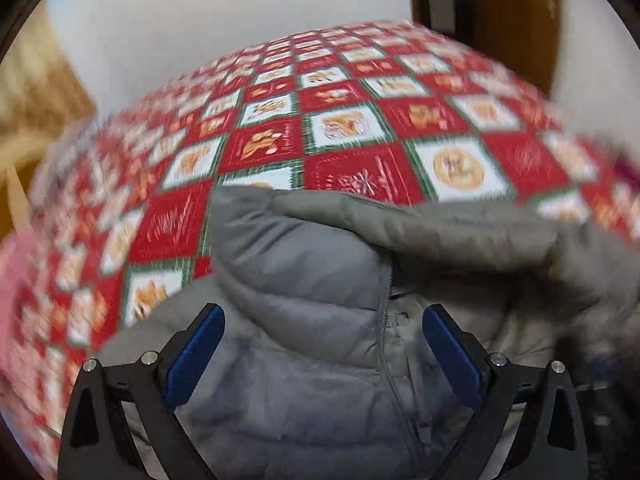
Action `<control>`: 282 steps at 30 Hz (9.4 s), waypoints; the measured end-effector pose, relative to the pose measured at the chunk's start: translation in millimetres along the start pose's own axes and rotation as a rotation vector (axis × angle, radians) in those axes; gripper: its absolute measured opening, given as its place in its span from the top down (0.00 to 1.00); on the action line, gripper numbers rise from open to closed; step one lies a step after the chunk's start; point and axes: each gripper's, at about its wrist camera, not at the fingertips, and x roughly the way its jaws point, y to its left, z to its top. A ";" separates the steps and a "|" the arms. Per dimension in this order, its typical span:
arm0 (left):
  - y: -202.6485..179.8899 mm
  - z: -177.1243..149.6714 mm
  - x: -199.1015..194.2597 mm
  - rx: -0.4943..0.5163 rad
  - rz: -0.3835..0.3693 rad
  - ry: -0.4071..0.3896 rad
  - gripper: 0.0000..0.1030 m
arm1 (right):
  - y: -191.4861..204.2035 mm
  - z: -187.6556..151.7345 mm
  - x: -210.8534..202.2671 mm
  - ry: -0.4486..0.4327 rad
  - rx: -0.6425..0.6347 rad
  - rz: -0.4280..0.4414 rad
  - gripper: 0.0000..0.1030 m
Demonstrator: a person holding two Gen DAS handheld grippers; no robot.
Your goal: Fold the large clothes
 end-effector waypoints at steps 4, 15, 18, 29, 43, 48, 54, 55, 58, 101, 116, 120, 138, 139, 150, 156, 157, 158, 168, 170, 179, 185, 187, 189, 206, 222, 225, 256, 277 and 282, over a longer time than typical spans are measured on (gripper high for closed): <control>-8.2 13.6 22.7 0.035 0.215 0.005 0.03 | -1.4 0.3 -0.7 -0.001 0.014 0.017 0.86; 85.2 -39.9 -46.5 -0.315 -0.044 -0.083 0.86 | -3.4 -0.2 -0.7 0.001 0.023 0.026 0.86; 94.7 -70.7 -46.8 -0.374 -0.073 -0.047 0.86 | -4.1 -0.2 -0.1 0.005 0.025 0.029 0.86; 122.0 -133.4 1.1 -0.756 -0.274 -0.145 0.83 | -14.4 7.9 -41.5 -0.048 0.049 0.016 0.69; 124.8 -135.5 1.5 -0.765 -0.292 -0.176 0.83 | 52.2 97.6 43.5 0.216 0.028 0.019 0.60; 128.5 -137.9 2.3 -0.783 -0.340 -0.183 0.82 | 69.9 15.8 32.7 0.201 -0.310 -0.082 0.63; 142.4 -147.4 -39.2 -0.687 -0.358 -0.125 0.81 | 79.9 -9.3 26.9 0.075 -0.486 -0.173 0.62; 144.5 -150.1 -54.1 -0.666 -0.322 -0.142 0.80 | 76.5 -8.4 25.6 0.074 -0.472 -0.157 0.62; 143.5 -127.1 -87.7 -0.582 -0.317 -0.199 0.77 | 72.8 -6.6 26.1 0.068 -0.454 -0.136 0.62; 78.2 -74.3 21.3 -0.255 -0.090 -0.086 0.14 | 92.5 9.7 51.9 0.128 -0.472 -0.185 0.57; 73.3 -73.5 21.2 -0.236 -0.064 -0.084 0.11 | 67.7 18.2 46.3 0.124 -0.439 -0.135 0.58; 72.9 -72.5 22.1 -0.236 -0.066 -0.083 0.11 | 53.3 11.5 28.4 0.135 -0.413 -0.070 0.59; 150.8 -189.3 -160.7 -0.271 -0.377 -0.237 0.11 | 83.6 -55.1 -242.8 -0.231 -0.343 -0.018 0.33; 154.6 -204.3 -177.1 -0.258 -0.378 -0.255 0.11 | 78.4 -66.0 -271.3 -0.263 -0.337 -0.017 0.29; 206.2 -404.5 -309.5 -0.286 -0.297 -0.298 0.11 | 38.6 -163.5 -489.2 -0.405 -0.224 -0.076 0.22; 217.4 -453.5 -330.9 -0.298 -0.303 -0.311 0.11 | 57.1 -188.0 -588.7 -0.537 -0.285 -0.078 0.22; 220.6 -458.5 -333.2 -0.300 -0.298 -0.310 0.11 | 60.6 -190.6 -601.8 -0.562 -0.288 -0.063 0.22; 222.0 -462.7 -336.1 -0.301 -0.292 -0.314 0.11 | 62.6 -192.3 -610.0 -0.577 -0.290 -0.045 0.22; 207.6 -481.0 -301.1 -0.292 -0.342 -0.235 0.11 | 57.3 -217.8 -493.2 -0.260 -0.283 -0.020 0.22; 198.7 -486.5 -283.5 -0.292 -0.368 -0.166 0.11 | 49.8 -227.7 -446.7 -0.157 -0.246 -0.021 0.29; 175.7 -510.4 -253.5 -0.292 -0.467 -0.069 0.11 | 10.6 -268.3 -366.4 0.025 -0.185 -0.060 0.35; 164.4 -516.8 -239.6 -0.270 -0.491 -0.048 0.11 | -1.2 -293.4 -344.8 0.130 -0.180 -0.051 0.35; 158.0 -517.8 -239.0 -0.243 -0.495 -0.045 0.11 | -0.8 -301.6 -333.8 0.179 -0.187 -0.052 0.35; 151.6 -518.0 -237.6 -0.224 -0.475 -0.044 0.11 | 0.8 -306.0 -326.5 0.202 -0.200 -0.073 0.35; 159.1 -509.7 -257.4 -0.326 -0.625 -0.149 0.81 | 11.9 -307.2 -333.4 0.188 -0.213 0.061 0.87; 210.6 -481.9 -407.2 -0.378 -0.916 -0.643 0.83 | 21.5 -265.2 -488.9 -0.166 -0.081 0.259 0.88; 221.2 -469.8 -416.0 -0.400 -0.922 -0.683 0.83 | 28.7 -251.0 -513.1 -0.248 -0.103 0.259 0.88; 215.7 -247.6 -72.5 -0.673 -0.527 -0.088 0.81 | 1.2 -44.2 -88.2 -0.066 0.122 0.068 0.74; 151.8 -206.3 -216.3 -0.449 -0.363 -0.262 0.04 | 143.9 -47.3 -209.3 -0.137 -0.313 0.092 0.64; 67.4 -194.1 -192.1 -0.236 -0.245 -0.262 0.04 | 174.2 -74.7 -123.2 0.059 -0.344 0.048 0.72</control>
